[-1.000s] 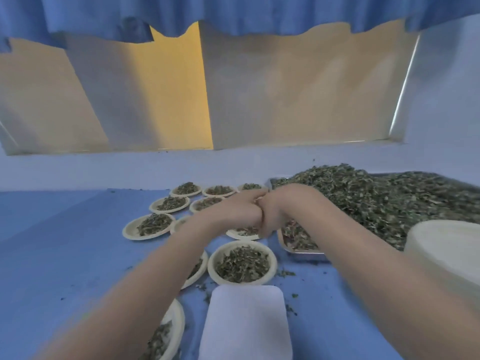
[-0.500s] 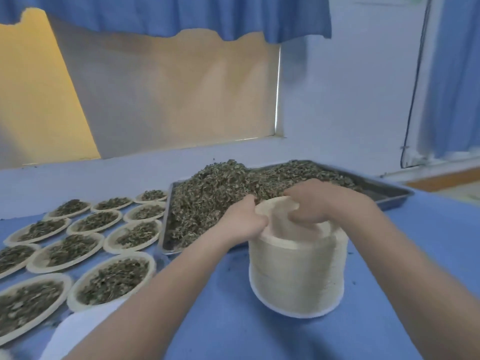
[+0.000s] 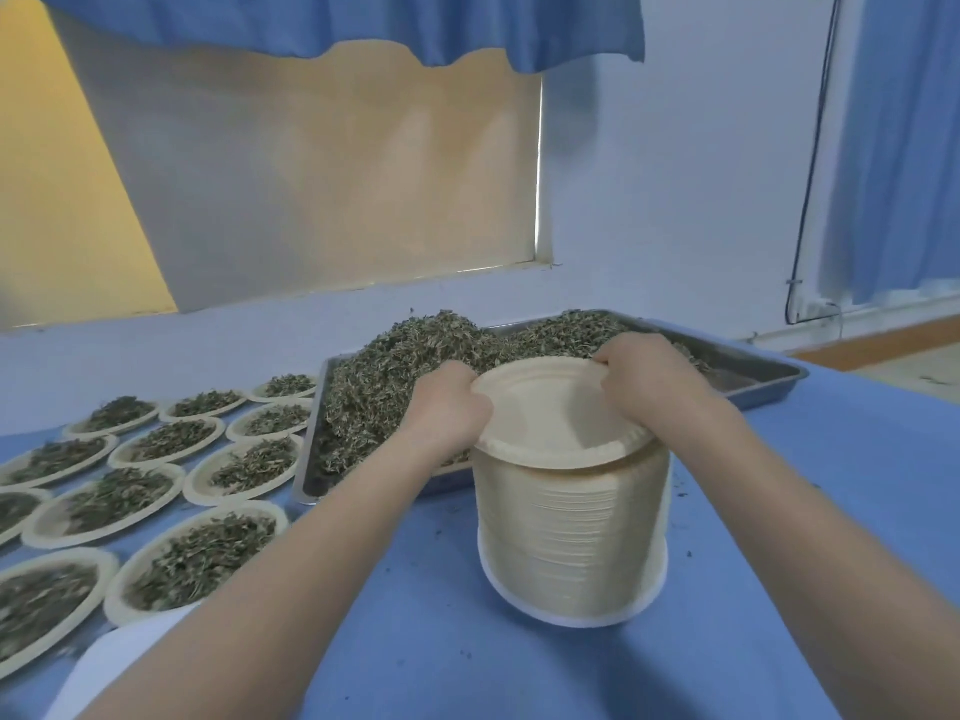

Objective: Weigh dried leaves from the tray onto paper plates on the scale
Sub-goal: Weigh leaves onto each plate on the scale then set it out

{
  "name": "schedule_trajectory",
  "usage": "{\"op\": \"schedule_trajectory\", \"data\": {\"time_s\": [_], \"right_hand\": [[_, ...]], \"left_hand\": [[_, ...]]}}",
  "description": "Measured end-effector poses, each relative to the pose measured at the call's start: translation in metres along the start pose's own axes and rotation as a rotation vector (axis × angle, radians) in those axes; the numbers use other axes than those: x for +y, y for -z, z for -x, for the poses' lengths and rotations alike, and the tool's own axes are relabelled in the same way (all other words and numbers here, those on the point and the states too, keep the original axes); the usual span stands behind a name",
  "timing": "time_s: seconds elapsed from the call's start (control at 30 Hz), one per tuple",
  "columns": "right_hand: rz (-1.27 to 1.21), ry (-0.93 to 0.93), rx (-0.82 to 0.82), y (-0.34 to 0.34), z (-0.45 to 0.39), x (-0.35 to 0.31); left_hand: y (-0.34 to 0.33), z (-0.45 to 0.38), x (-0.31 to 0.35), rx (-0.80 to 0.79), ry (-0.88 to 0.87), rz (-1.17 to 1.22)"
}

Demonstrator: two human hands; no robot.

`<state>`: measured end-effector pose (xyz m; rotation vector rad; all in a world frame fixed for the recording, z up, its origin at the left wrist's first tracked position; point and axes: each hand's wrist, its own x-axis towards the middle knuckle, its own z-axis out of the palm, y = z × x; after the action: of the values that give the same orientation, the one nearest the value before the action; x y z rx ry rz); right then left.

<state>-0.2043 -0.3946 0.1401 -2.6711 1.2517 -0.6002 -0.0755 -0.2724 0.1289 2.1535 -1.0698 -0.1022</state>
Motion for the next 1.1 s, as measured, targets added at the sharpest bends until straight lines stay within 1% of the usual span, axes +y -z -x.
{"op": "schedule_trajectory", "data": {"time_s": [0.17, 0.3, 0.43, 0.57, 0.67, 0.77, 0.87, 0.93, 1.0, 1.1], "right_hand": [[-0.038, 0.054, 0.038, 0.0, 0.0, -0.039], [-0.062, 0.186, 0.016, -0.012, 0.006, -0.093], [-0.189, 0.321, -0.147, -0.04, 0.026, -0.153], [-0.25, 0.426, -0.337, -0.09, 0.056, -0.199], [-0.235, 0.456, -0.357, -0.13, 0.078, -0.221], [-0.243, 0.49, -0.34, -0.16, 0.095, -0.233], [-0.258, 0.467, -0.316, -0.177, 0.104, -0.241], [-0.267, 0.453, -0.298, -0.183, 0.104, -0.243], [-0.292, 0.426, -0.317, -0.186, 0.102, -0.242], [-0.445, 0.362, -0.39, -0.187, 0.098, -0.238]], "left_hand": [[0.04, 0.006, -0.017, 0.1, 0.01, 0.006], [0.084, 0.025, -0.057, 0.178, 0.086, 0.071], [0.122, 0.064, -0.12, 0.272, 0.273, 0.185], [0.135, 0.111, -0.19, 0.361, 0.437, 0.244], [0.129, 0.138, -0.231, 0.415, 0.555, 0.292], [0.122, 0.156, -0.255, 0.494, 0.556, 0.32], [0.116, 0.161, -0.267, 0.572, 0.542, 0.308], [0.112, 0.159, -0.271, 0.559, 0.545, 0.276], [0.111, 0.158, -0.275, 0.509, 0.551, 0.25], [0.112, 0.164, -0.278, 0.474, 0.483, 0.245]]}}
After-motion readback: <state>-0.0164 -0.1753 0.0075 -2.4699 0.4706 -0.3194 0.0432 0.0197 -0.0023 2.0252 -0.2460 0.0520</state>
